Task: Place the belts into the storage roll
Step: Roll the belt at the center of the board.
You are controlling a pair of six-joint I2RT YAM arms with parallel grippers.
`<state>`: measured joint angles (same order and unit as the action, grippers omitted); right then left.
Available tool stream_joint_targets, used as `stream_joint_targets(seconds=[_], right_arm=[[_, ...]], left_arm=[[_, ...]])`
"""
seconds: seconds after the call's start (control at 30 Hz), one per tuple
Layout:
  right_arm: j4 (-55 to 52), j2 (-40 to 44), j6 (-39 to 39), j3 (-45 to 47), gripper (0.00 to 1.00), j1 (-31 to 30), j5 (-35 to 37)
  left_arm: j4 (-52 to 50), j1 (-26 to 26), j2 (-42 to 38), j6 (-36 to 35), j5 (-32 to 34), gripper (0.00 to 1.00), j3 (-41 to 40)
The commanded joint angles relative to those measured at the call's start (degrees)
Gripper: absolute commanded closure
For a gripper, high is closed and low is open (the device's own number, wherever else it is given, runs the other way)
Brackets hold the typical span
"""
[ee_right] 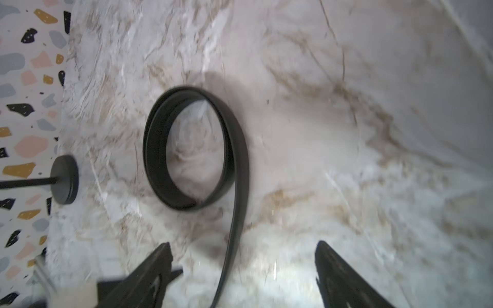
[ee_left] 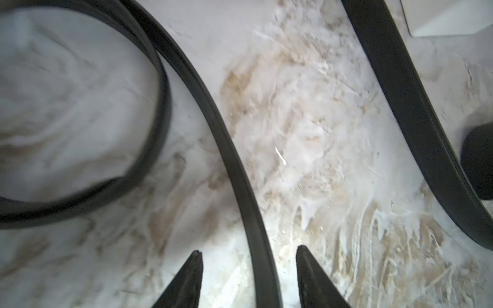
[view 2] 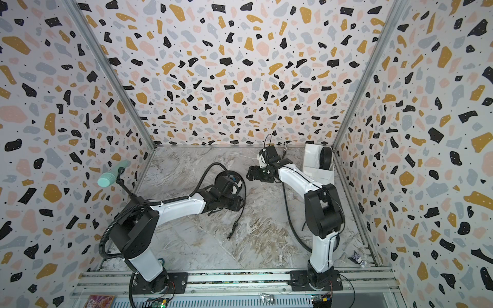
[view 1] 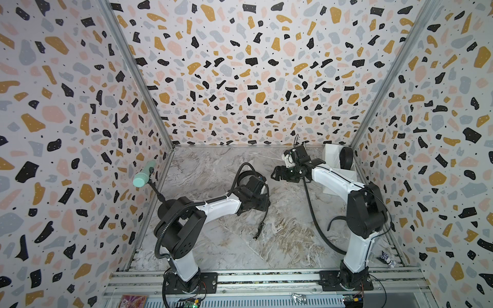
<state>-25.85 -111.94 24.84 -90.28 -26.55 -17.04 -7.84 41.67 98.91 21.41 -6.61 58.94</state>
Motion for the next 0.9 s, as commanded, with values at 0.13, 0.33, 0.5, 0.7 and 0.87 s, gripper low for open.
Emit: stream_joint_targets(seconds=[0.13, 0.33, 0.5, 0.7, 0.87], right_arm=[[-12.24, -17.27, -7.06, -23.28, 0.12, -4.31, 7.22], [-17.58, -25.10, -9.51, -30.54, 0.27, -6.58, 10.07], [-20.78, -25.12, -11.53, -29.51, 0.37, -7.64, 14.31], [-24.25, -22.09, -14.01, -26.12, 0.42, -7.84, 17.34], [-27.31, -20.17, -15.17, -24.50, 0.45, -7.65, 18.74]], left_arm=[[1.36, 1.69, 0.94, 0.70, -2.05, 0.45, -0.66], [-0.78, 2.96, 4.37, -0.32, 0.21, 0.53, -1.76], [-1.53, 2.93, 2.96, -0.01, 3.19, 0.83, -4.54], [-4.03, 2.78, -0.11, -1.12, 6.88, 1.00, -8.40], [-5.63, 1.62, -0.90, -1.79, 8.11, 1.00, -11.31]])
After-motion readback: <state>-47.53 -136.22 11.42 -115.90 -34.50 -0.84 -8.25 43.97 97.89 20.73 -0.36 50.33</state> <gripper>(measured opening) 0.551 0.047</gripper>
